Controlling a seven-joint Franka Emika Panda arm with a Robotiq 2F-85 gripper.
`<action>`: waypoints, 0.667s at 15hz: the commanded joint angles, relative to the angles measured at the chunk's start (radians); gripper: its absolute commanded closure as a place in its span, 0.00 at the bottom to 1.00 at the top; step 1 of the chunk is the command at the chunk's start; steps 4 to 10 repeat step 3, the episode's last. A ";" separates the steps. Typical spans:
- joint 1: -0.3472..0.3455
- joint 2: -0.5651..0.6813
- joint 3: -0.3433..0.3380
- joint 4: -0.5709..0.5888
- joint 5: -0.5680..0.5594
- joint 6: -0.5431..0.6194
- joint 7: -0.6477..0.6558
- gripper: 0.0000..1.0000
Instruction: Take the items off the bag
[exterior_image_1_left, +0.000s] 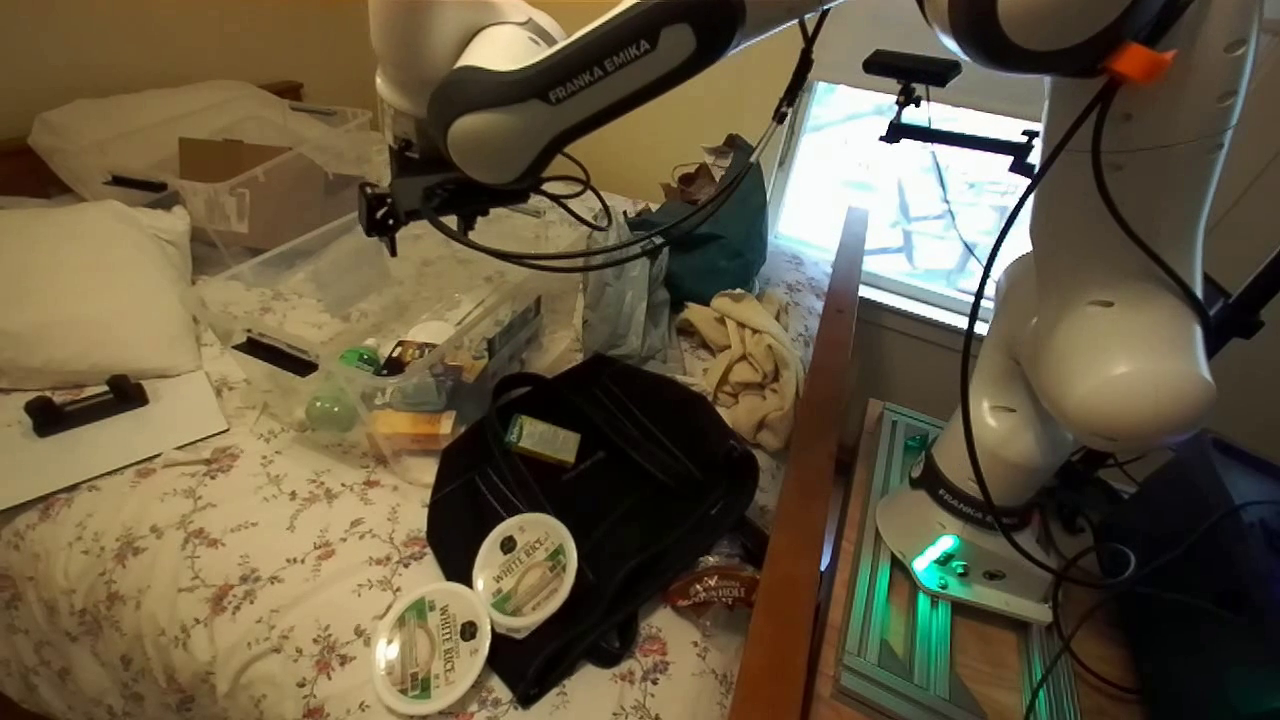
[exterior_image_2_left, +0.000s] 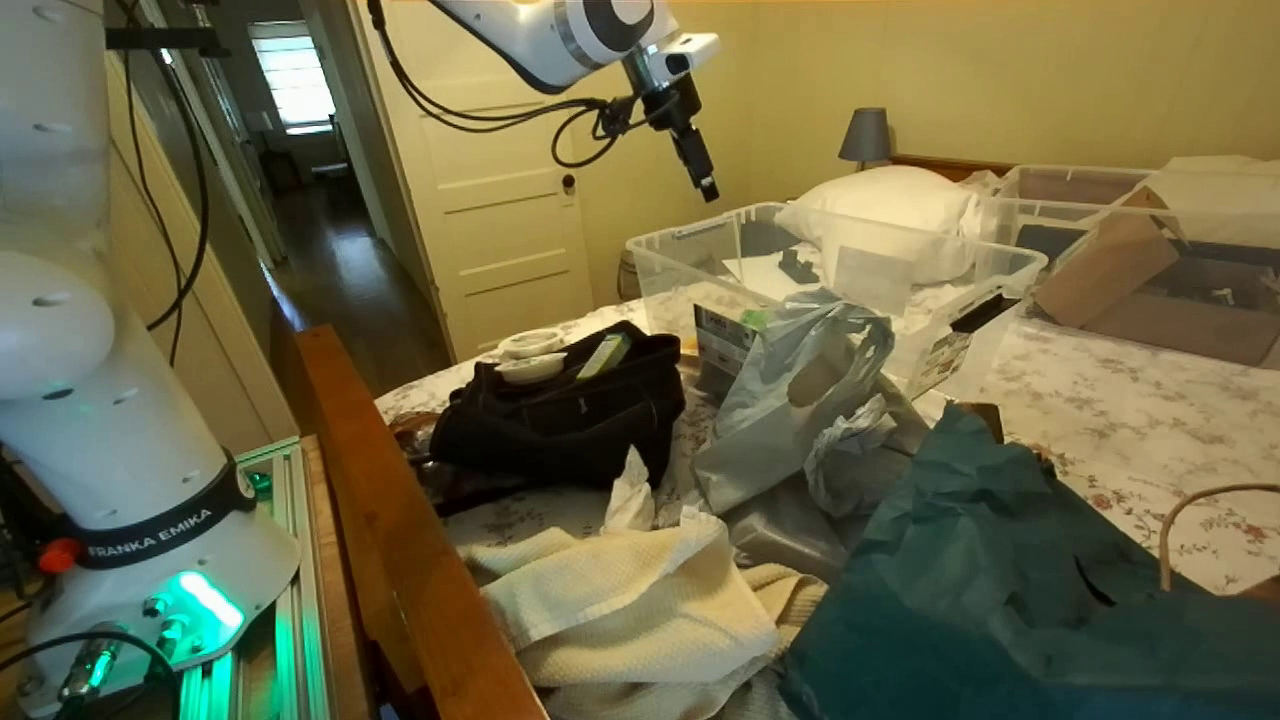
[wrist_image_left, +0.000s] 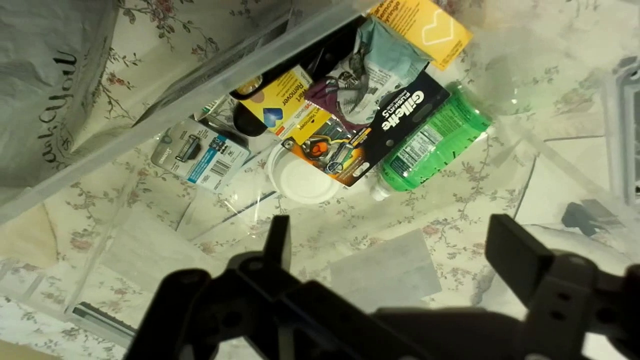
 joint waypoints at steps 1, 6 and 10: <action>0.021 -0.097 -0.010 -0.150 -0.053 0.081 0.012 0.00; 0.009 -0.046 -0.001 -0.079 -0.022 0.046 -0.003 0.00; 0.009 -0.046 -0.001 -0.079 -0.022 0.046 -0.003 0.00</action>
